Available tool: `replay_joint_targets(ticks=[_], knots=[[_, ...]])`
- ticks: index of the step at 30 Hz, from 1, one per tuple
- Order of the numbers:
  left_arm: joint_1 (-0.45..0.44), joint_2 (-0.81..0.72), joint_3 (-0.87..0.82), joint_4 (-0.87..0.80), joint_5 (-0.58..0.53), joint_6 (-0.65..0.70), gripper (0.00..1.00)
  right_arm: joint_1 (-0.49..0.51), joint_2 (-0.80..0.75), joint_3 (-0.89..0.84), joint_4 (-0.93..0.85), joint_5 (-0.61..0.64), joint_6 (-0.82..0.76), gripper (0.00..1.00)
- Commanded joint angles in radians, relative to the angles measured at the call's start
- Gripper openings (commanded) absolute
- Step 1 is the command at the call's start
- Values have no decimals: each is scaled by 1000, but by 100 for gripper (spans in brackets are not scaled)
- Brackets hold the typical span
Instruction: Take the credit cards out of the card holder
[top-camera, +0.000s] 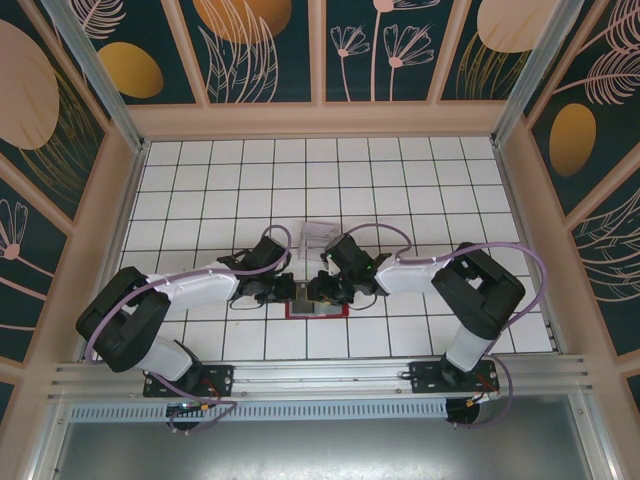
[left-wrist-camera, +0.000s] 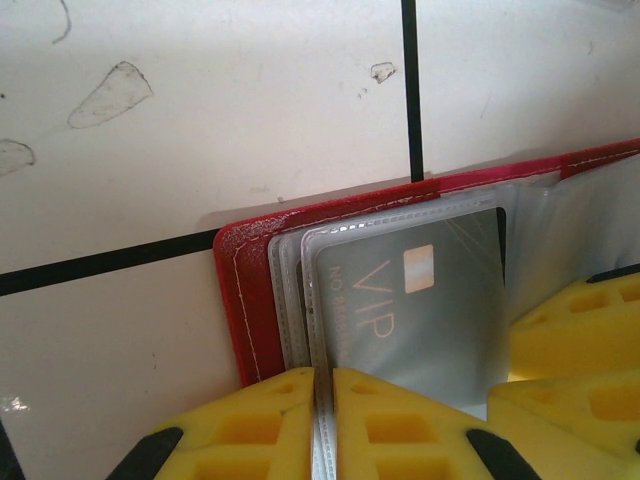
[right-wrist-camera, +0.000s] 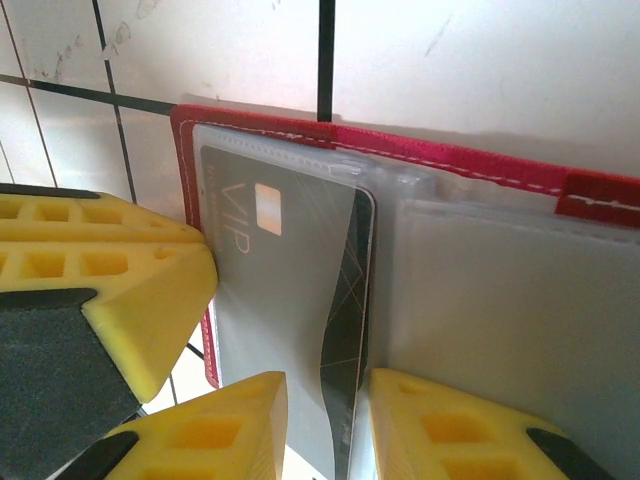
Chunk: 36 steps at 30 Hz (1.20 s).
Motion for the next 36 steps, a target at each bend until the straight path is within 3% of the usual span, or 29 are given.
replay_joint_targets(ticks=[1, 11, 20, 36], knots=[[-1, 46, -25, -46, -3, 12, 13, 9, -34, -17, 96, -27, 7, 29], [-1, 36, -33, -22, 20, -1, 13, 7, -65, -40, 143, -42, 20, 29], [-2, 16, -73, 53, 70, -47, 12, -7, -38, -133, 357, -103, 55, 28], [-2, 5, -91, 69, 85, -64, 12, -4, -35, -180, 488, -134, 61, 23]])
